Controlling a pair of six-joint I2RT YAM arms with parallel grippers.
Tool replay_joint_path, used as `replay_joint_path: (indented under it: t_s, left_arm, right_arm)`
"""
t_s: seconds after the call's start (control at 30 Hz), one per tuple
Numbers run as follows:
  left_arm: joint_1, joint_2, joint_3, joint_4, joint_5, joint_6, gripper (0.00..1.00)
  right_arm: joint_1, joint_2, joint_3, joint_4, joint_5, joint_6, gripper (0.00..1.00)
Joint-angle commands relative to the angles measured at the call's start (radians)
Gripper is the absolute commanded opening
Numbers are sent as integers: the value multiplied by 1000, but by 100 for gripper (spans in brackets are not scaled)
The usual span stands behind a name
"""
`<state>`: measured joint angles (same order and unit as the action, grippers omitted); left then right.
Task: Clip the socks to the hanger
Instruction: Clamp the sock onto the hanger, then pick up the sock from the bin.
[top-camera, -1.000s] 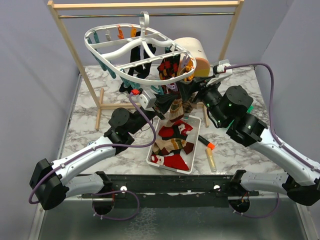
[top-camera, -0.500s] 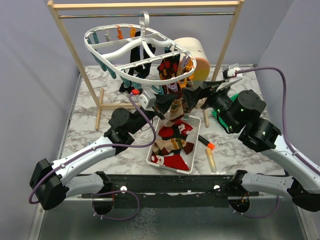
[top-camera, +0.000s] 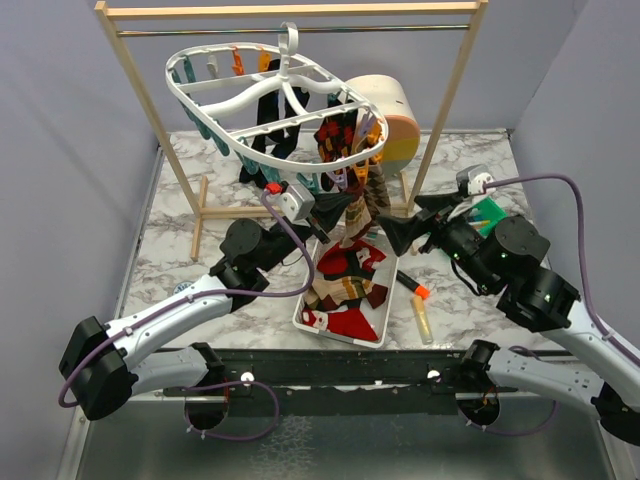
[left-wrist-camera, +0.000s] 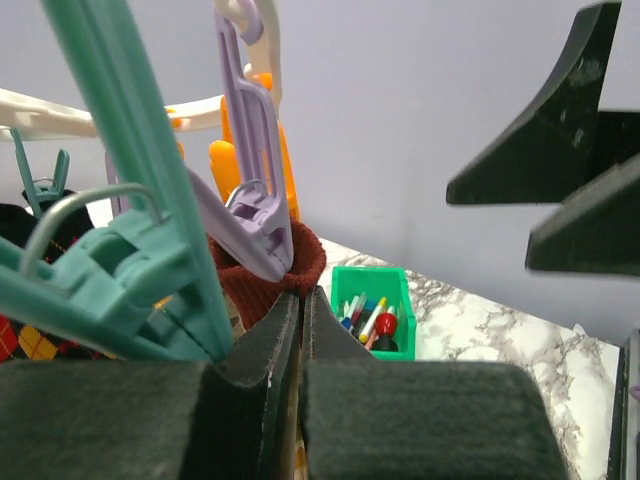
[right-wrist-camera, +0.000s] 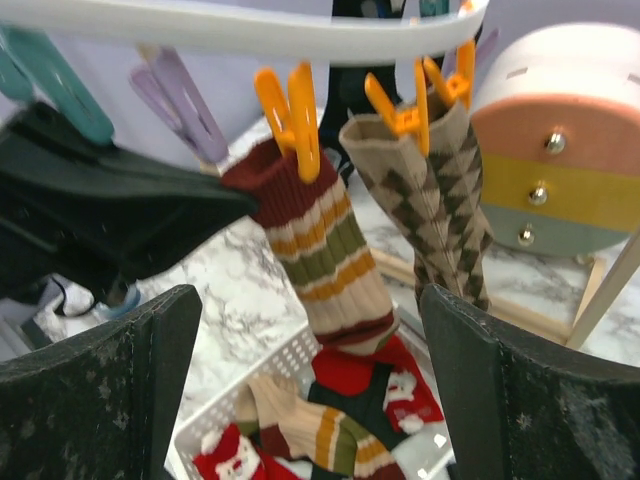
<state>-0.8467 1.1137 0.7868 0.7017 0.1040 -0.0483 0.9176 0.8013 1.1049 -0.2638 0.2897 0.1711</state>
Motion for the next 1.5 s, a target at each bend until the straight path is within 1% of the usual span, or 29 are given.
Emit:
replay_joint_path:
  t_s: [0.0,0.07,0.23,0.33,0.53,0.7,0.83,1.0,1.07,1.13,1.2,1.27,1.37,1.47]
  left_arm:
    - [-5,-13,-23,22,-20,-11,0]
    - [-5,-10,-23,22,-19,-11,5]
    - [-5,-5,-24,22,-14,-8,24]
    - [-5,-10,-32,22,-14,-5,33]
    - [-5,-35,-66,21,-20,-3,45]
    - [-5,-69,-100,10,-28,1,54]
    - [-6,-128,-150,-23,-43,-5,61]
    - [-6,-264,-265,-75,-95,-48,76]
    - [-6,-327,-314,-105,-138,-59,82]
    - [-5,-387,-358,-140,-178,-67,85]
    - [-6,-447,-396,-181,-219,-73,86]
    - [-5,-507,-429,-219,-269,-79,86]
    - [-6,-582,-435,-283,-327,-92,86]
    - [-7,-641,-412,-354,-382,-78,86]
  right_arm:
    - [9,-52,-92,-15,-56,-12,96]
    - [9,-75,-129,-11,-48,-4,96]
    - [9,-112,-197,16,-22,19,96]
    - [9,-113,-229,30,-21,24,95]
    - [9,-73,-242,22,-33,22,95]
    - [9,-39,-227,-34,-56,11,95]
    - [9,-18,-238,-80,-101,11,92]
    - [9,-25,-303,-107,-191,32,87]
    - [9,-27,-341,-103,-230,45,84]
    - [9,-16,-379,-87,-272,56,80]
    - [9,10,-428,-49,-319,61,73]
    - [9,56,-455,-5,-347,72,69]
    - [10,136,-478,107,-380,81,65]
    - [10,215,-482,220,-410,74,63]
